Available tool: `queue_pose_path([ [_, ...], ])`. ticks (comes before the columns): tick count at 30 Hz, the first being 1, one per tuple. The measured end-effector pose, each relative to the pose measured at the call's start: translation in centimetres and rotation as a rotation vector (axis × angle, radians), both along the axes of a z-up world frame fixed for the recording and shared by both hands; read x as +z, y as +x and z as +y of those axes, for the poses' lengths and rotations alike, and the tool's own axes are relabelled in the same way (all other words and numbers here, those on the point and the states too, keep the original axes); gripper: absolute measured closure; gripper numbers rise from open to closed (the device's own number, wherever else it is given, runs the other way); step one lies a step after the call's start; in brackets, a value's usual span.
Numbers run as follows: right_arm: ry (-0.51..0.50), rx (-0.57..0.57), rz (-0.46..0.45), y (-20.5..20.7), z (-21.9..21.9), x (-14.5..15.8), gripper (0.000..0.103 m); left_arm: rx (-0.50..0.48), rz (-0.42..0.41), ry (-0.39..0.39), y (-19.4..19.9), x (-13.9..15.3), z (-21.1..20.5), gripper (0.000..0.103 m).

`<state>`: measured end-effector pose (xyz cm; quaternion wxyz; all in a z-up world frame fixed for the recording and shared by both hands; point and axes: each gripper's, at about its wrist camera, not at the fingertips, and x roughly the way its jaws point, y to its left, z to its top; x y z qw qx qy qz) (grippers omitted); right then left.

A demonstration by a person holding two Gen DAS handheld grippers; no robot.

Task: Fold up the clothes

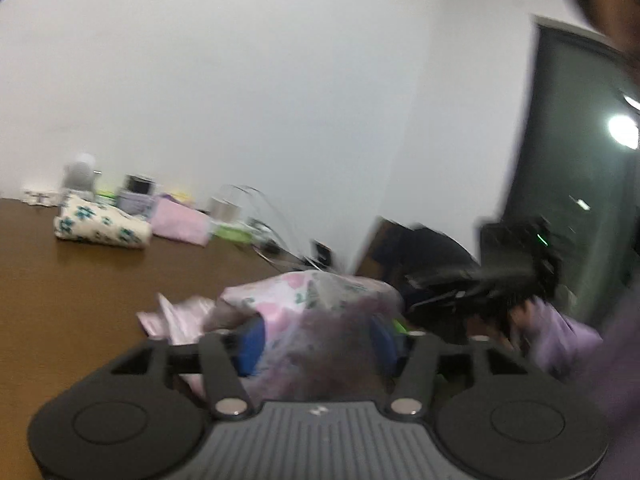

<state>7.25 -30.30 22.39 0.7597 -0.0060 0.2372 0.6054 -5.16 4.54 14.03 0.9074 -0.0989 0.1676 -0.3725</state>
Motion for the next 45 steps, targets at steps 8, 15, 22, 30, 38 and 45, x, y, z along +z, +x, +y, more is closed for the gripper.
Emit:
queue_pose_path([
  [8, 0.103, 0.019, 0.106, 0.1, -1.9, 0.7, 0.051, -0.004, 0.071, 0.044, -3.5, -1.7, -0.3, 0.027],
  [15, -0.188, -0.152, 0.033, 1.9, 4.1, -0.3, 0.059, -0.005, 0.16, 0.173, -1.4, -3.7, -3.6, 0.033],
  [22, -0.502, -0.302, 0.132, 6.5, 10.9, -5.7, 0.079, 0.148, 0.358, 0.223, 4.2, -4.8, -4.5, 0.041],
  [30, -0.61, -0.411, 0.088, 14.1, 15.0, -5.5, 0.079, 0.228, 0.337, 0.274, 12.3, -4.7, -5.1, 0.042],
  [38, -0.427, -0.409, 0.191, 15.1, 9.8, -1.9, 0.043, 0.205, 0.412, 0.154, 11.7, -2.9, -2.2, 0.044],
  [45, -0.351, -0.287, 0.447, 12.1, 4.8, -5.9, 0.056, 0.189, 0.521, 0.084, 13.6, -3.8, -3.1, 0.082],
])
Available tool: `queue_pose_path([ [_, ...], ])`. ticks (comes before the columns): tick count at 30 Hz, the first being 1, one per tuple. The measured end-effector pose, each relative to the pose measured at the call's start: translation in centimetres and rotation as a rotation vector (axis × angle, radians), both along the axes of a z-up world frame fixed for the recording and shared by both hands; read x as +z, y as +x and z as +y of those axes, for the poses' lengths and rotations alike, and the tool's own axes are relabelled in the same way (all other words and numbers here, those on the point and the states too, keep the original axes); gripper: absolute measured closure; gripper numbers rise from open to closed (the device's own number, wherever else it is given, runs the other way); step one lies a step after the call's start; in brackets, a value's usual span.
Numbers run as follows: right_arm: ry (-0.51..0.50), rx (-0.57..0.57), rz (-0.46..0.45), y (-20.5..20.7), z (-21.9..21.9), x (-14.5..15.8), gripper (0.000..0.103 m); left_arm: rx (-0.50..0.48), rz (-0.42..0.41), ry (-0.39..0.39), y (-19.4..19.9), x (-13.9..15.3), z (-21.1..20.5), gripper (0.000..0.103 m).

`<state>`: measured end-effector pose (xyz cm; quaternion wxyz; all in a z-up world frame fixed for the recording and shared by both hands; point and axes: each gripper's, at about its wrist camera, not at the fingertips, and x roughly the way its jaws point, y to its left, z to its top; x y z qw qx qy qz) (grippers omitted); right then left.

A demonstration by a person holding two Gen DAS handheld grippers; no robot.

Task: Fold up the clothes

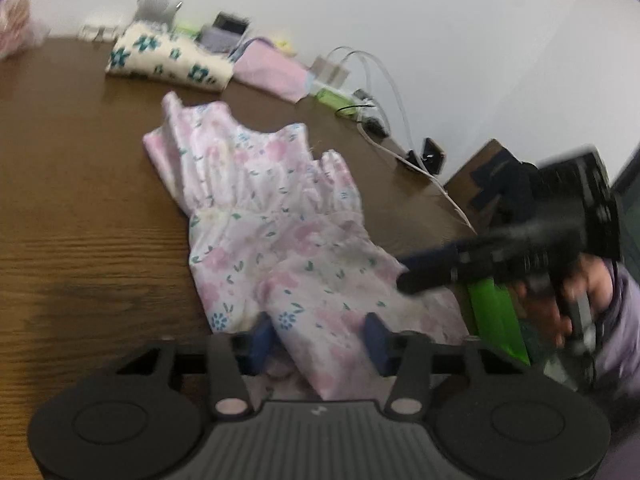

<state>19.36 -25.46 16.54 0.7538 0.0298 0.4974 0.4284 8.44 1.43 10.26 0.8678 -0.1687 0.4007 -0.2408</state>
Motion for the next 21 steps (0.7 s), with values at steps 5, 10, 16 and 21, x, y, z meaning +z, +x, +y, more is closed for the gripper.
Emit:
queue_pose_path([
  [5, 0.131, 0.036, -0.034, -2.0, -1.4, 1.1, 0.093, 0.0, -0.108, -0.059, -2.9, 1.9, 0.9, 0.092],
  [10, 0.216, 0.177, -0.095, -6.2, -2.5, 3.4, 0.093, -0.057, -0.157, -0.08, -8.4, 2.6, 1.0, 0.092],
  [16, 0.169, 0.212, -0.015, -10.1, -2.1, 1.2, 0.093, -0.103, -0.135, -0.001, -13.8, 1.0, 0.9, 0.079],
  [21, 0.122, 0.256, -0.096, -12.3, -2.7, 0.4, 0.091, -0.176, -0.441, 0.178, -16.5, 3.0, -0.5, 0.022],
])
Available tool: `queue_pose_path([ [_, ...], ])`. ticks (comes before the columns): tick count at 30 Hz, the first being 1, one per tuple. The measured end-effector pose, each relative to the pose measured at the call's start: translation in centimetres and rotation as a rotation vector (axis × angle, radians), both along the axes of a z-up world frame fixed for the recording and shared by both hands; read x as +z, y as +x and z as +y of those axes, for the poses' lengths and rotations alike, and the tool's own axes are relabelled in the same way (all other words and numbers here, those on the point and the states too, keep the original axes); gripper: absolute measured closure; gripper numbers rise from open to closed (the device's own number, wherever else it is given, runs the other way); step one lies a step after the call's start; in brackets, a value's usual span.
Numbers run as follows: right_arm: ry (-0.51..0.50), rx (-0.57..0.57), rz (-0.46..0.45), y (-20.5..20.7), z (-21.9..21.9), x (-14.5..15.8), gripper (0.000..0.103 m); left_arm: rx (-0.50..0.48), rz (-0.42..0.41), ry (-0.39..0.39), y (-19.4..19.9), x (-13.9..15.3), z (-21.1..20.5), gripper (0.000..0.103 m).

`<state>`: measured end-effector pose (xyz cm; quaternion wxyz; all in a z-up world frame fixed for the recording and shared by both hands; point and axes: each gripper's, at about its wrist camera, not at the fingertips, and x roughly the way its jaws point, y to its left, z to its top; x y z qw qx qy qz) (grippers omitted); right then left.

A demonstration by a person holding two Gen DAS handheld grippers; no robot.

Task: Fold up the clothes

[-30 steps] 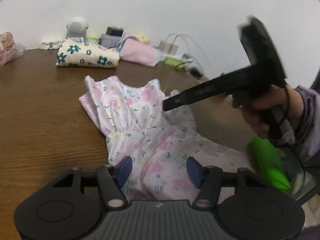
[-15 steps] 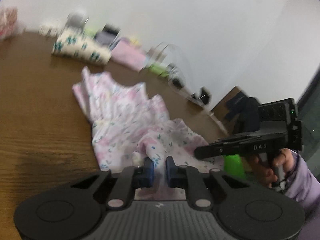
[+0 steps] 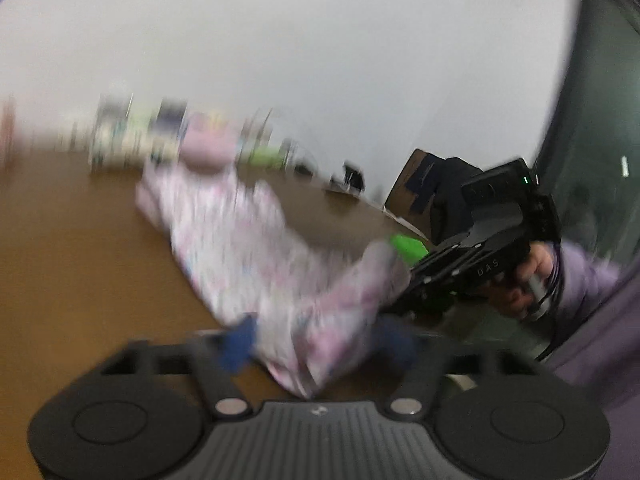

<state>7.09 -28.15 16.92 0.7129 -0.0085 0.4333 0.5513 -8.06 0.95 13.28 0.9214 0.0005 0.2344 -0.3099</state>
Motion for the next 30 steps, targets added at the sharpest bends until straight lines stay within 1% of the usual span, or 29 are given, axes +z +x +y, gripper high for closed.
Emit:
queue_pose_path([
  [2, -0.029, 0.039, -0.125, -1.5, -0.1, 0.7, 0.087, -0.094, -0.105, 0.136, -0.6, -0.3, -1.9, 0.022],
  [3, -0.039, 0.066, -0.198, -2.5, -0.1, 1.3, 0.073, -0.141, -0.158, 0.203, -0.8, -0.5, -2.9, 0.022],
  [4, -0.037, 0.093, -0.26, -3.3, -0.4, 1.9, 0.049, -0.185, -0.193, 0.259, -0.9, -0.9, -3.7, 0.022],
  [5, -0.022, 0.114, -0.322, -4.1, -0.7, 2.5, 0.04, -0.21, -0.196, 0.297, -0.6, -1.5, -4.3, 0.023],
  [6, -0.007, 0.129, -0.399, -4.8, -1.1, 3.0, 0.029, -0.224, -0.187, 0.327, -0.1, -2.1, -4.8, 0.024],
  [7, 0.001, 0.142, -0.484, -5.5, -1.3, 3.4, 0.023, -0.236, -0.172, 0.343, 0.4, -2.5, -5.2, 0.024],
  [9, -0.013, 0.174, -0.628, -6.5, -1.2, 3.5, 0.023, -0.253, -0.141, 0.33, 1.5, -2.8, -5.2, 0.035],
  [10, -0.035, 0.2, -0.671, -6.8, -0.9, 3.2, 0.023, -0.259, -0.127, 0.316, 2.0, -2.9, -5.1, 0.037],
  [11, -0.056, 0.229, -0.698, -6.8, -0.5, 2.8, 0.023, -0.268, -0.115, 0.298, 2.4, -2.9, -5.1, 0.044],
  [12, -0.074, 0.262, -0.717, -6.9, -0.1, 2.2, 0.023, -0.279, -0.092, 0.275, 2.9, -2.9, -4.9, 0.054],
  [13, -0.085, 0.294, -0.723, -6.8, 0.3, 1.6, 0.029, -0.292, -0.061, 0.248, 3.4, -3.0, -4.6, 0.062],
  [14, -0.089, 0.325, -0.708, -6.6, 0.8, 1.0, 0.036, -0.302, -0.022, 0.223, 3.8, -3.1, -4.3, 0.083],
  [15, -0.087, 0.356, -0.659, -6.3, 1.1, 0.5, 0.064, -0.311, 0.028, 0.192, 4.2, -3.2, -4.0, 0.09],
  [16, -0.079, 0.385, -0.564, -5.7, 1.4, 0.3, 0.085, -0.321, 0.081, 0.154, 4.6, -3.3, -3.6, 0.09],
  [17, -0.063, 0.401, -0.449, -5.0, 1.4, 0.2, 0.087, -0.331, 0.117, 0.121, 4.8, -3.4, -3.2, 0.09],
  [19, -0.012, 0.396, -0.256, -3.6, 0.8, 0.2, 0.087, -0.351, 0.171, 0.061, 5.0, -3.5, -2.5, 0.09],
  [20, 0.009, 0.372, -0.155, -2.8, 0.4, 0.1, 0.087, -0.348, 0.207, 0.032, 5.5, -3.6, -2.2, 0.089],
  [21, 0.03, 0.335, -0.05, -1.8, 0.1, -0.1, 0.087, -0.338, 0.244, 0.006, 6.1, -3.7, -2.0, 0.086],
  [22, 0.047, 0.303, 0.026, -1.1, -0.3, -0.3, 0.084, -0.329, 0.28, -0.021, 6.7, -3.8, -1.7, 0.085],
  [23, 0.054, 0.284, 0.038, -0.9, -0.6, -0.2, 0.083, -0.319, 0.317, -0.047, 7.3, -3.9, -1.5, 0.085],
  [24, 0.055, 0.263, 0.023, -0.9, -1.0, 0.2, 0.074, -0.309, 0.353, -0.074, 7.9, -4.0, -1.3, 0.085],
  [25, 0.048, 0.237, -0.047, -1.3, -1.3, 0.9, 0.06, -0.3, 0.389, -0.1, 8.5, -4.1, -1.0, 0.085],
  [26, 0.048, 0.215, -0.115, -1.6, -1.6, 1.6, 0.055, -0.294, 0.421, -0.123, 9.2, -4.2, -0.8, 0.085],
  [28, 0.079, 0.186, -0.246, -2.5, -2.4, 2.8, 0.048, -0.288, 0.461, -0.143, 10.2, -4.4, -0.8, 0.085],
  [30, 0.112, 0.197, -0.358, -3.4, -2.5, 3.0, 0.043, -0.282, 0.494, -0.157, 11.2, -4.6, -0.8, 0.085],
])
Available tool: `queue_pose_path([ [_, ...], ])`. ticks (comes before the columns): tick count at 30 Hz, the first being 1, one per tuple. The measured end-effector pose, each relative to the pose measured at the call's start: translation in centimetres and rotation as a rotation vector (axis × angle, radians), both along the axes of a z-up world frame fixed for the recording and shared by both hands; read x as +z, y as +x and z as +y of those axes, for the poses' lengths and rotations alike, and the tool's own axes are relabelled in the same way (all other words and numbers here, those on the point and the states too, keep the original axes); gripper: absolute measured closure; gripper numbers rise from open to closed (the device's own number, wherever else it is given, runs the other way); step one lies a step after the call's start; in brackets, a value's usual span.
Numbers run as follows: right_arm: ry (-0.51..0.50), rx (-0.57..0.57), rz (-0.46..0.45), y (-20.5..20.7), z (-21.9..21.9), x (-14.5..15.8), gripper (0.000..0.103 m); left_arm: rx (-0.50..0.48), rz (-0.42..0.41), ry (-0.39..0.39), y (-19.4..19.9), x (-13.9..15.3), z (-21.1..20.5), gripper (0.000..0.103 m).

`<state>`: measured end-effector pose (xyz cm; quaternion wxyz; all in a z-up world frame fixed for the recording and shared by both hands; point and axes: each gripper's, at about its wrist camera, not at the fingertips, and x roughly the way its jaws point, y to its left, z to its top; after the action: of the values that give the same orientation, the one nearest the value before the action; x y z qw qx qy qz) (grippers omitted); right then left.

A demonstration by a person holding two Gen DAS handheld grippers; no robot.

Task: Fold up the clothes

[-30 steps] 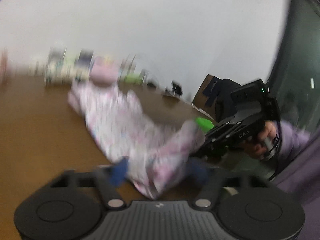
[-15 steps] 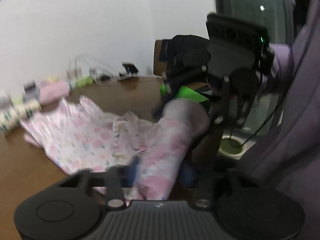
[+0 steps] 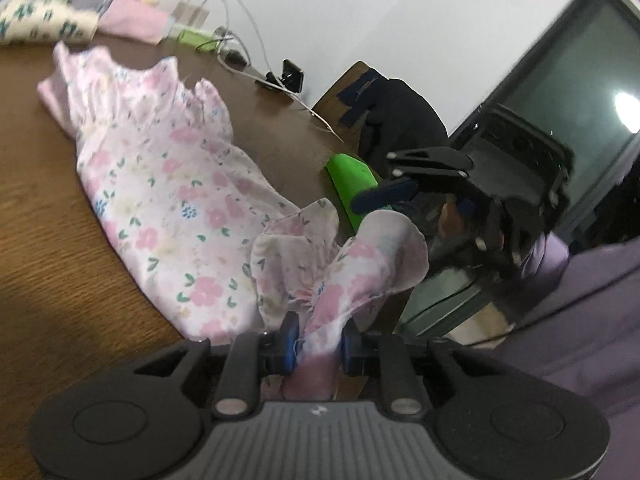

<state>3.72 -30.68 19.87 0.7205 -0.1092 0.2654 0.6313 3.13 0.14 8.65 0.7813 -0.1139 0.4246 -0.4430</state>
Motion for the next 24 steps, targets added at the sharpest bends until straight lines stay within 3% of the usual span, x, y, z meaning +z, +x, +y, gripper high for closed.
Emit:
queue_pose_path([
  [2, -0.033, 0.016, -0.012, -0.2, 1.2, -0.7, 0.051, 0.015, 0.016, 0.012, 0.2, -0.1, -0.1, 0.084],
  [3, -0.064, 0.012, 0.017, 0.0, 1.8, -1.2, 0.076, 0.023, 0.021, 0.02, 0.2, -0.1, -0.2, 0.081],
  [4, -0.092, -0.022, 0.079, 0.5, 2.2, -1.7, 0.089, 0.039, 0.012, 0.034, 0.0, 0.1, -0.1, 0.08],
  [5, -0.101, -0.069, 0.15, 1.5, 2.7, -2.3, 0.089, 0.06, -0.016, 0.055, -0.4, 0.5, 0.0, 0.073],
  [6, -0.098, -0.115, 0.227, 2.4, 2.6, -2.8, 0.089, 0.082, -0.065, 0.084, -0.9, 1.1, 0.1, 0.059],
  [8, -0.096, -0.196, 0.375, 4.1, 2.2, -3.7, 0.089, 0.125, -0.202, 0.157, -2.5, 2.4, 0.3, 0.041],
  [10, -0.115, -0.239, 0.47, 5.1, 1.9, -4.5, 0.089, 0.114, -0.381, 0.219, -4.7, 3.7, -0.5, 0.04],
  [12, -0.109, -0.251, 0.548, 5.9, 1.7, -4.9, 0.089, 0.039, -0.507, 0.232, -6.5, 4.5, -1.6, 0.039],
  [14, -0.115, -0.26, 0.588, 6.3, 1.6, -5.1, 0.09, -0.073, -0.584, 0.236, -7.6, 4.7, -3.1, 0.039],
  [16, -0.124, -0.266, 0.598, 6.2, 1.6, -5.0, 0.089, -0.153, -0.576, 0.283, -7.3, 3.7, -4.6, 0.039],
  [17, -0.128, -0.271, 0.593, 6.2, 1.5, -4.9, 0.088, -0.163, -0.545, 0.317, -6.6, 3.0, -5.2, 0.04],
  [19, -0.136, -0.289, 0.517, 5.6, 1.2, -3.9, 0.074, -0.157, -0.493, 0.328, -5.5, 2.1, -5.4, 0.044],
  [21, -0.134, -0.274, 0.33, 3.8, 0.7, -2.0, 0.061, -0.151, -0.454, 0.297, -4.8, 1.9, -4.9, 0.044],
  [23, -0.111, -0.15, 0.074, 0.4, 0.6, -0.7, 0.051, -0.156, -0.416, 0.265, -4.1, 2.0, -4.2, 0.043],
  [24, -0.099, -0.088, -0.054, -1.3, 0.5, 0.0, 0.041, -0.164, -0.404, 0.247, -3.7, 2.0, -3.9, 0.043],
])
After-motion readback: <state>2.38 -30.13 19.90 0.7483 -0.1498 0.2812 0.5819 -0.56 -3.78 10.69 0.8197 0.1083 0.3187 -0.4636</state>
